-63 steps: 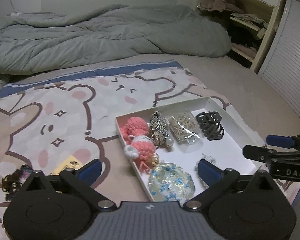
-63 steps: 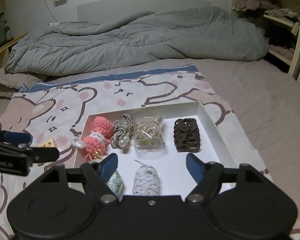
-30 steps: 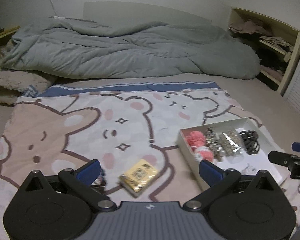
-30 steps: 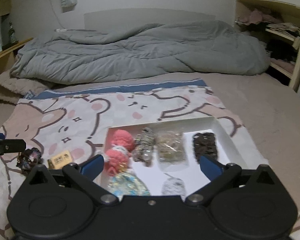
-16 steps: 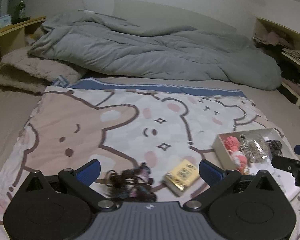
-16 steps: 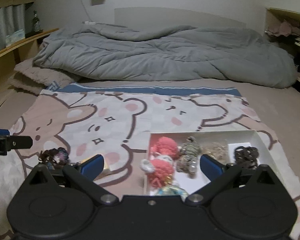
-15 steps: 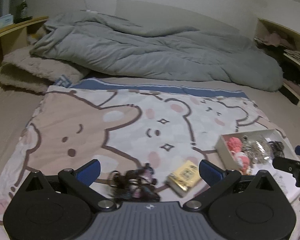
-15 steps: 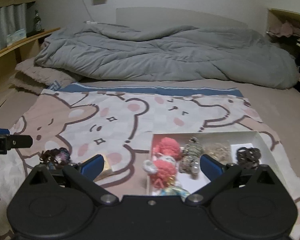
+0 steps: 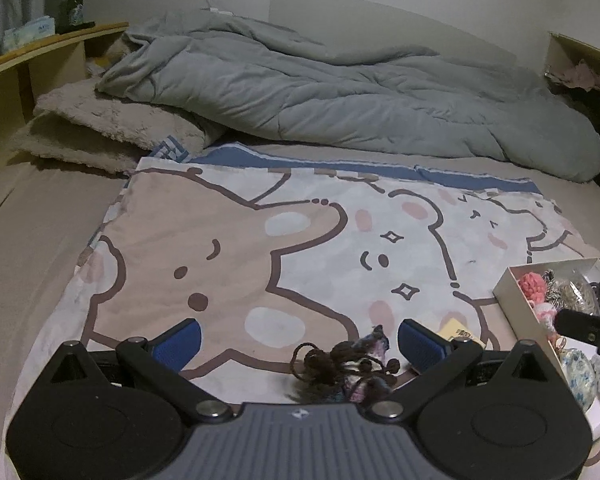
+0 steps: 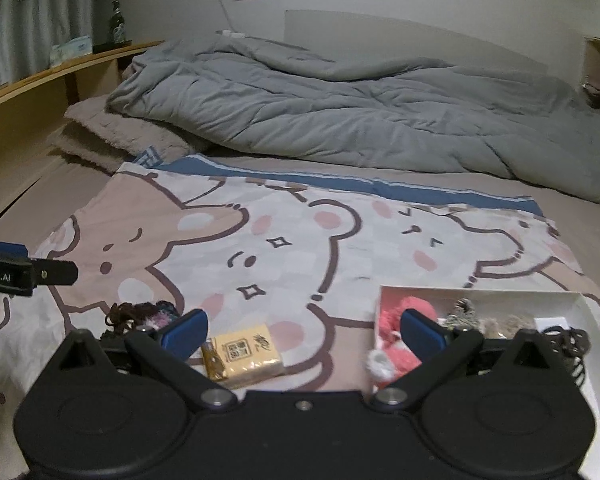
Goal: Organize objects
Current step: 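Move the left tool to the brown yarn bundle while the right tool approaches the yellow tissue pack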
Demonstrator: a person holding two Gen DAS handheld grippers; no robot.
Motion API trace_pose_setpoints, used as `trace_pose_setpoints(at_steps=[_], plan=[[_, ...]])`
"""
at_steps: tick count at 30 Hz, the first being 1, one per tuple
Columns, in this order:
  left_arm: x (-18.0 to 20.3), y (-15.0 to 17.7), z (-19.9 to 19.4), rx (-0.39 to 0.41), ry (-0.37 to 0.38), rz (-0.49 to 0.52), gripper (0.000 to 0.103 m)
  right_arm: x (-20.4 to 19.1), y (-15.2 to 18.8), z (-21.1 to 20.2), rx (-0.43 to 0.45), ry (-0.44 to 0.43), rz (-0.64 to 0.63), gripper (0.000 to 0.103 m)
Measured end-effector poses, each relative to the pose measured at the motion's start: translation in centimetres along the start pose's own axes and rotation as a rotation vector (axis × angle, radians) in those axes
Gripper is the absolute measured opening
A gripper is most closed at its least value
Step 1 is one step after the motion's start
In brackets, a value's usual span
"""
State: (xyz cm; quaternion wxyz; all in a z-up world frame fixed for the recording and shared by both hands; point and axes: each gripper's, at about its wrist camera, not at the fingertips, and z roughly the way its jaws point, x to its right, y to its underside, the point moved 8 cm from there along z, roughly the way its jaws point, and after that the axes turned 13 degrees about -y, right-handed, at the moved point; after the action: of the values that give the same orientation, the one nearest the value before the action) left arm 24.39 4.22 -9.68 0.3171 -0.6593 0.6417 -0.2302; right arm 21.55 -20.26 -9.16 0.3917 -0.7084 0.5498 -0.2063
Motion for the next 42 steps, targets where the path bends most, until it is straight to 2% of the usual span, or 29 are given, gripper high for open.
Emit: trace_pose_setpoints(at_steps=[3, 8, 13, 16, 22, 24, 31, 35, 37, 39, 41, 42], plan=[[0.3, 0.2, 0.6, -0.014, 0.042, 0.024, 0.103, -0.3, 0.0, 1.3, 0.002, -0.013, -0.003, 0.103], [2.0, 1.0, 1.5, -0.041, 0.132, 0.123, 0.103, -0.7, 0.4, 3.7, -0.03, -0.01, -0.024, 0.103], [3.6, 2.7, 3.1, -0.095, 0.161, 0.247, 0.102, -1.4, 1.5, 5.8, -0.109, -0.029, -0.078, 0.103], [4.1, 3.7, 4.1, -0.127, 0.161, 0.28, 0.102, -1.6, 2.2, 7.0, -0.158, -0.029, -0.111, 0.103], [4.5, 4.4, 6.6, -0.237, 0.173, 0.172, 0.101, -1.8, 3.1, 9.5, -0.238, -0.041, -0.129, 0.103], [4.8, 4.7, 7.4, -0.275, 0.176, 0.142, 0.094, -2.1, 3.3, 10.3, -0.258, -0.059, -0.131, 0.103], [5.4, 6.0, 9.6, -0.398, 0.182, 0.079, 0.086, -2.9, 4.5, 12.6, -0.34, -0.087, -0.184, 0.096], [5.6, 6.2, 10.2, -0.419, 0.185, 0.075, 0.073, -2.7, 4.9, 13.7, -0.367, -0.091, -0.192, 0.094], [5.7, 6.1, 10.3, -0.418, 0.192, 0.067, 0.07, -2.7, 4.9, 14.0, -0.369, -0.096, -0.183, 0.092], [5.8, 6.0, 10.2, -0.414, 0.197, 0.068, 0.066, -2.7, 4.8, 14.2, -0.368, -0.105, -0.177, 0.087], [5.7, 5.9, 10.2, -0.41, 0.202, 0.06, 0.06, -3.0, 4.8, 14.3, -0.38, -0.127, -0.168, 0.073], [5.7, 5.7, 10.1, -0.409, 0.206, 0.056, 0.058, -3.1, 4.8, 14.4, -0.385, -0.134, -0.166, 0.074]])
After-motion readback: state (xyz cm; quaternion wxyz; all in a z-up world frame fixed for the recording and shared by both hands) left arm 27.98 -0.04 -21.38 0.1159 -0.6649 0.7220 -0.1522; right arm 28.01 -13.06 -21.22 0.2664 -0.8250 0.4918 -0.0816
